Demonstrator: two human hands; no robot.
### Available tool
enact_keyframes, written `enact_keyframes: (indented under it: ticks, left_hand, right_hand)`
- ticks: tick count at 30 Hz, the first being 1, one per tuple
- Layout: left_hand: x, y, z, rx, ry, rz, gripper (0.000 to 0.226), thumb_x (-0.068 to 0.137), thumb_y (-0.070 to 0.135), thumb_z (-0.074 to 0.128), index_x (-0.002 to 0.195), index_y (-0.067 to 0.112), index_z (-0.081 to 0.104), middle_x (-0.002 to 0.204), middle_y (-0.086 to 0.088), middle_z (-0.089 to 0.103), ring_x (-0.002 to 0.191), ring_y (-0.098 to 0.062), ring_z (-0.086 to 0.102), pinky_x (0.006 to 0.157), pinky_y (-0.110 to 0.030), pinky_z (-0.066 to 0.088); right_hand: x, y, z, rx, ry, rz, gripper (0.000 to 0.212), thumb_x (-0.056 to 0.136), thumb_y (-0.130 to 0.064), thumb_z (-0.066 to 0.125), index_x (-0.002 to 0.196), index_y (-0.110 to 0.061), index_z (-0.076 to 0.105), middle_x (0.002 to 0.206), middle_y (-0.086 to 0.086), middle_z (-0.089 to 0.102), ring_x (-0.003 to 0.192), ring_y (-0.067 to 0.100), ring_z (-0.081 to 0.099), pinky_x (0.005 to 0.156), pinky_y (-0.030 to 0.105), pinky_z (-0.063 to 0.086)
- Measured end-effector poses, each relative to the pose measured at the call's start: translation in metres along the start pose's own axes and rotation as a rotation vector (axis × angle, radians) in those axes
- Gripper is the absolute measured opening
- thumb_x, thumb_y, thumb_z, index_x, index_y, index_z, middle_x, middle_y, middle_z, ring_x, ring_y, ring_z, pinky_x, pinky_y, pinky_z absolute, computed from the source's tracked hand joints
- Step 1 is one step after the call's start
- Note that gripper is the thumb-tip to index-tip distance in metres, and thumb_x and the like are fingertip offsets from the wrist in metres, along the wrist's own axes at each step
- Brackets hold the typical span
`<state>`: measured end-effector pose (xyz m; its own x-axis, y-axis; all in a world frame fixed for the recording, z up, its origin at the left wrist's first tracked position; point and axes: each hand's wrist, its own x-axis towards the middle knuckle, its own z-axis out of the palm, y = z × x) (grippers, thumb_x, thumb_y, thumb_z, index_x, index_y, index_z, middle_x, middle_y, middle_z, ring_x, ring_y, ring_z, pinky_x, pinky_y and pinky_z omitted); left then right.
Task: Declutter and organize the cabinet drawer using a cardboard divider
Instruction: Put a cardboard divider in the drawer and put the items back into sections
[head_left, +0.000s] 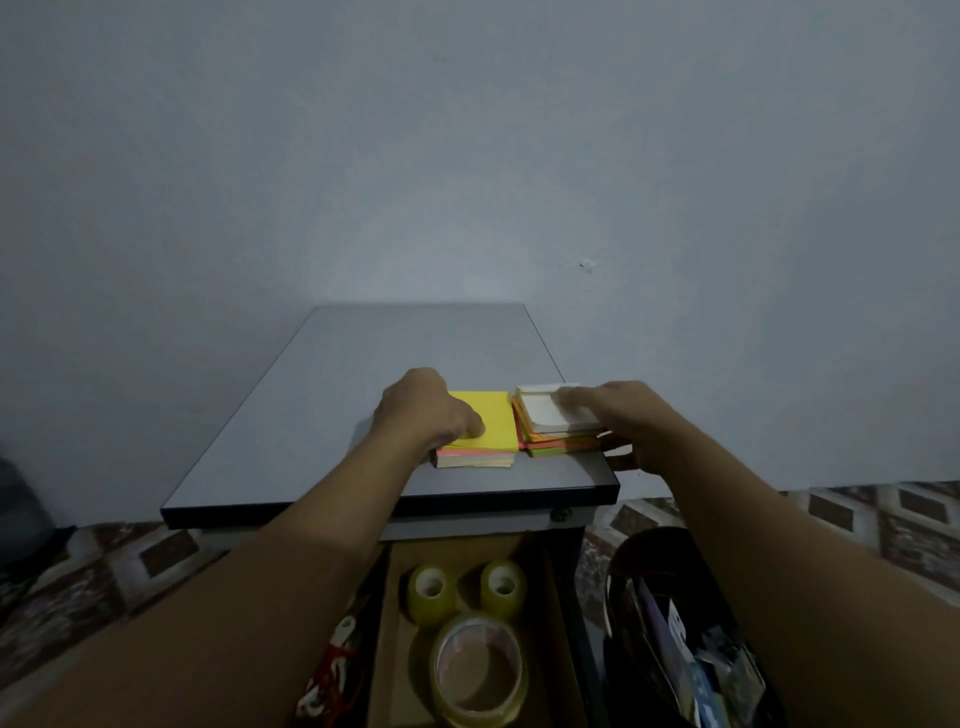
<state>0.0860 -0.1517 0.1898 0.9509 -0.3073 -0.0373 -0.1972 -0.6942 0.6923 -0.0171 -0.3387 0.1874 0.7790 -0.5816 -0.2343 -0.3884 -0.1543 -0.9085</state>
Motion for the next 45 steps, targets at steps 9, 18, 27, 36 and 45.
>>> enact_keyframes:
  ticks: [9, 18, 27, 36, 45]
  left_hand:
    - [0.001, -0.002, 0.010, -0.146, -0.026, 0.060, 0.069, 0.071, 0.017, 0.083, 0.135, 0.019, 0.058, 0.131, -0.007, 0.059, 0.108, -0.025, 0.058, 0.078, -0.028, 0.049]
    - [-0.005, 0.003, 0.012, -0.185, -0.127, 0.111, 0.080, 0.066, 0.010, 0.086, 0.139, 0.020, 0.054, 0.117, -0.003, 0.048, 0.102, -0.023, 0.055, 0.073, -0.026, 0.048]
    - [-0.026, -0.007, 0.013, -0.209, -0.148, 0.090, 0.069, 0.067, 0.013, 0.087, 0.129, 0.019, 0.058, 0.117, -0.002, 0.048, 0.105, -0.021, 0.053, 0.081, -0.032, 0.050]
    - [-0.066, -0.022, 0.019, -0.133, -0.048, 0.135, 0.065, 0.071, 0.031, 0.083, 0.131, 0.025, 0.058, 0.125, -0.001, 0.057, 0.110, -0.019, 0.056, 0.091, -0.033, 0.050]
    - [-0.085, -0.017, 0.015, 0.145, -0.089, 0.173, 0.068, 0.087, 0.044, 0.064, 0.149, 0.030, 0.040, 0.150, -0.002, 0.045, 0.126, -0.026, 0.052, 0.098, -0.036, 0.047]
  right_hand:
    - [0.010, 0.014, -0.002, -0.047, -0.070, -0.212, 0.057, 0.089, -0.035, 0.071, 0.142, -0.031, 0.049, 0.124, 0.012, 0.059, 0.094, 0.025, 0.066, 0.058, 0.029, 0.055]
    - [0.009, 0.012, -0.011, -0.088, -0.156, -0.200, 0.052, 0.088, -0.028, 0.073, 0.136, -0.030, 0.054, 0.126, 0.006, 0.057, 0.102, 0.026, 0.062, 0.074, 0.037, 0.054]
    - [-0.015, 0.027, -0.013, 0.108, -0.153, -0.126, 0.041, 0.084, -0.014, 0.076, 0.120, -0.026, 0.061, 0.115, 0.011, 0.064, 0.090, 0.025, 0.065, 0.066, 0.034, 0.058]
    - [-0.049, 0.041, -0.013, 0.122, -0.099, -0.167, 0.040, 0.083, -0.013, 0.074, 0.119, -0.024, 0.060, 0.115, 0.005, 0.063, 0.074, 0.021, 0.061, 0.060, 0.032, 0.046]
    - [-0.067, 0.041, -0.009, 0.133, -0.072, -0.156, 0.043, 0.086, -0.010, 0.072, 0.124, -0.024, 0.056, 0.113, 0.002, 0.057, 0.084, 0.027, 0.065, 0.071, 0.044, 0.059]
